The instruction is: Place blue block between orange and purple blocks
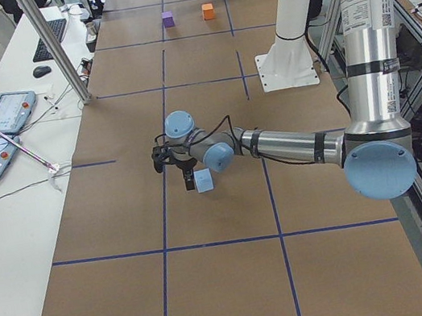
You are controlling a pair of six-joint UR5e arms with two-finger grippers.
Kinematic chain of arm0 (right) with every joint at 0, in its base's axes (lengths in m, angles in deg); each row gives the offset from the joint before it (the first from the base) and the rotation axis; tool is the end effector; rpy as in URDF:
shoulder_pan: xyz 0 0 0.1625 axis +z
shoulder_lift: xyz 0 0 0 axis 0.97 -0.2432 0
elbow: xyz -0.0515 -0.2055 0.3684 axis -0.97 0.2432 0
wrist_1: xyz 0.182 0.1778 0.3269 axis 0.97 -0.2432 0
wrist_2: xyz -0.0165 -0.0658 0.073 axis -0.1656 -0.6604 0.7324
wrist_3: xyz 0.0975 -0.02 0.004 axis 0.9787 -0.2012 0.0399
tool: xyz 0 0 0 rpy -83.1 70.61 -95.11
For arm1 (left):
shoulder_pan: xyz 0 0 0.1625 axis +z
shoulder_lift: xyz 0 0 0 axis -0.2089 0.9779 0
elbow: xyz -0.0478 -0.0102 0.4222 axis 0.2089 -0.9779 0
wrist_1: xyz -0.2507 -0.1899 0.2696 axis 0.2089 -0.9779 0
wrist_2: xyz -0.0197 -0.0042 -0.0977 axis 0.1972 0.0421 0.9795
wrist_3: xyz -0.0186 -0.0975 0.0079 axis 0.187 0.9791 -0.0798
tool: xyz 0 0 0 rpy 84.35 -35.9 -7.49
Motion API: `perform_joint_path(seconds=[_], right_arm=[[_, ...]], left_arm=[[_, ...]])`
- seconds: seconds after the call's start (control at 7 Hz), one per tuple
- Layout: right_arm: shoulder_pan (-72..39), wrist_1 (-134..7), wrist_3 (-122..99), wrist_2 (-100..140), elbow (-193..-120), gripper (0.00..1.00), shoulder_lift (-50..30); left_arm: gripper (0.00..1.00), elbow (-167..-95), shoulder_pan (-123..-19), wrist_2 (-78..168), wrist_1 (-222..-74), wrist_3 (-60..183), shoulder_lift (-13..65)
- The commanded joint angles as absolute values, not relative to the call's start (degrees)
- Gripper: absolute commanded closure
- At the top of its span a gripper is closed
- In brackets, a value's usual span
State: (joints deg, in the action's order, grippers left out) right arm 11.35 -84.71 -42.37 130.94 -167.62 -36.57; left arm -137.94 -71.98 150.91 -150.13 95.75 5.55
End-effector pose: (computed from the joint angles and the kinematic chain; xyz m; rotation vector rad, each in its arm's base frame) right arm 0.0428 -0.4407 0.6059 0.0672 -0.7730 -0.2803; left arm 0.1921 -0.4764 0.5470 0.0526 0.8661 -0.1076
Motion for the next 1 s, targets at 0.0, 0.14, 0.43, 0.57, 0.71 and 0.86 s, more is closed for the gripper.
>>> perform_joint_path(seconds=[0.0,0.14,0.43,0.57,0.71,0.86], right_arm=[[11.35,-84.71,-42.37,130.94,-167.5,0.0,-36.58],[11.35,-84.71,-42.37,130.94,-167.5,0.0,-36.58],[11.35,-84.71,-42.37,130.94,-167.41,0.0,-36.66],[11.35,-84.71,-42.46,130.94,-167.41,0.0,-36.58],[11.35,-84.71,-42.46,130.94,-167.41,0.0,-36.58],[11.35,-84.71,-42.37,130.94,-167.41,0.0,-36.58]], left_arm=[[0.0,-137.35,-67.62,148.99,-152.12,100.08,5.2],[0.0,-136.3,-66.91,148.9,-152.12,100.0,5.2],[0.0,-134.11,-64.11,148.37,-152.12,99.91,5.46],[0.0,-133.31,-62.53,145.67,-152.21,100.0,5.64],[0.01,-132.87,-62.42,145.47,-152.21,100.0,5.81],[0.51,-133.12,-62.51,145.47,-152.12,100.69,5.9]])
